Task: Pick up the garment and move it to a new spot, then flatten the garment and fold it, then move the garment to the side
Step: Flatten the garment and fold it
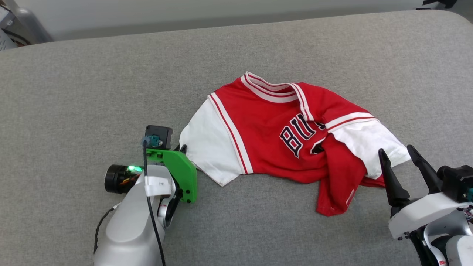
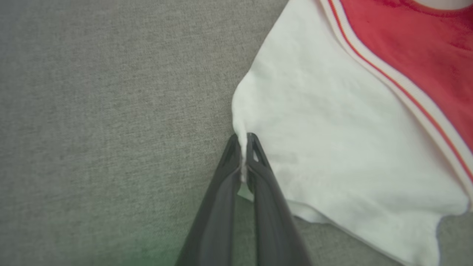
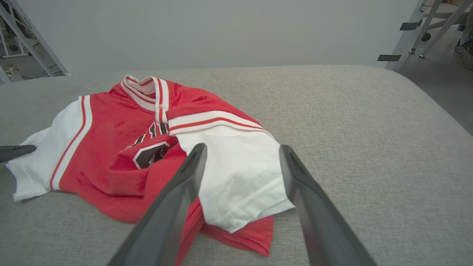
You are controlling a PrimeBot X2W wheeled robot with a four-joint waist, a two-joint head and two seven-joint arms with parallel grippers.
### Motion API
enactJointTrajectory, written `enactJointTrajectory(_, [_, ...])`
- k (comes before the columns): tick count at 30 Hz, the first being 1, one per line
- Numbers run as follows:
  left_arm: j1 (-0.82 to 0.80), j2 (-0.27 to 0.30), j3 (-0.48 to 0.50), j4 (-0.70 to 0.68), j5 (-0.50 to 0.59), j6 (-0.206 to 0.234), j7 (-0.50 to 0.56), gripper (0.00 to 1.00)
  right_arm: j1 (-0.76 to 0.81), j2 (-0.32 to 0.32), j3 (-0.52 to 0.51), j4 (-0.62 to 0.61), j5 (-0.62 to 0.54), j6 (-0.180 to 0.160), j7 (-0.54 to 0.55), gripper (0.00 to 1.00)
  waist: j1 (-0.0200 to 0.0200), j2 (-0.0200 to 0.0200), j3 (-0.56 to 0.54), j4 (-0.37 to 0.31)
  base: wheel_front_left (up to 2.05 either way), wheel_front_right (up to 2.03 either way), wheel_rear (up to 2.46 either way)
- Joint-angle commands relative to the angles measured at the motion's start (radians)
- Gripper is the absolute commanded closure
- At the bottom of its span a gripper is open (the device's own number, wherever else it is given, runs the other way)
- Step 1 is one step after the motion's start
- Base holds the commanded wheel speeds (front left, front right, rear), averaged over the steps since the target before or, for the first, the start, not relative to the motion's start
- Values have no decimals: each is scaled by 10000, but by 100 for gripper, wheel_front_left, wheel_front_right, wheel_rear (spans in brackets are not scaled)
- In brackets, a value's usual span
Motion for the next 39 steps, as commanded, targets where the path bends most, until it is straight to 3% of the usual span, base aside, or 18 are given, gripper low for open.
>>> enactJointTrajectory(1, [482,-50,62,224,-163,-81,-187,100,-106,-36,9,31,-61,-7,20,0,-1,0,-249,210,0,0,0])
enactJointTrajectory(7, [734,235,847,-260,-875,-220,-1332,100,73,-91,24,95,-25,-7,110,0,-1,0,-894,636,0,0,0])
enactJointTrajectory(11, [748,762,1461,-1121,-1314,-340,-1718,100,211,-77,19,132,25,-7,167,0,-1,0,-1259,897,0,0,0])
enactJointTrajectory(22, [-333,2830,2909,-5003,-1586,201,-813,100,261,132,166,361,92,-7,87,0,-1,0,-1680,1159,0,0,0])
enactJointTrajectory(26, [-1177,3147,2816,-6596,-1396,301,-342,100,219,233,213,479,102,-7,10,0,-1,0,-1763,1094,0,0,0])
enactJointTrajectory(31, [-1536,2566,1405,-7771,-1266,140,946,100,176,319,133,661,77,-7,-94,0,-1,0,-1789,955,0,0,0])
enactJointTrajectory(35, [-1029,1434,-312,-7847,-1334,-29,1829,100,83,423,-11,757,6,-7,-165,0,-1,0,-1702,790,0,0,0])
enactJointTrajectory(39, [-319,184,-2096,-6850,-1387,-337,2119,100,-142,589,-226,793,-106,-7,-223,0,-1,0,-1453,486,0,0,0])
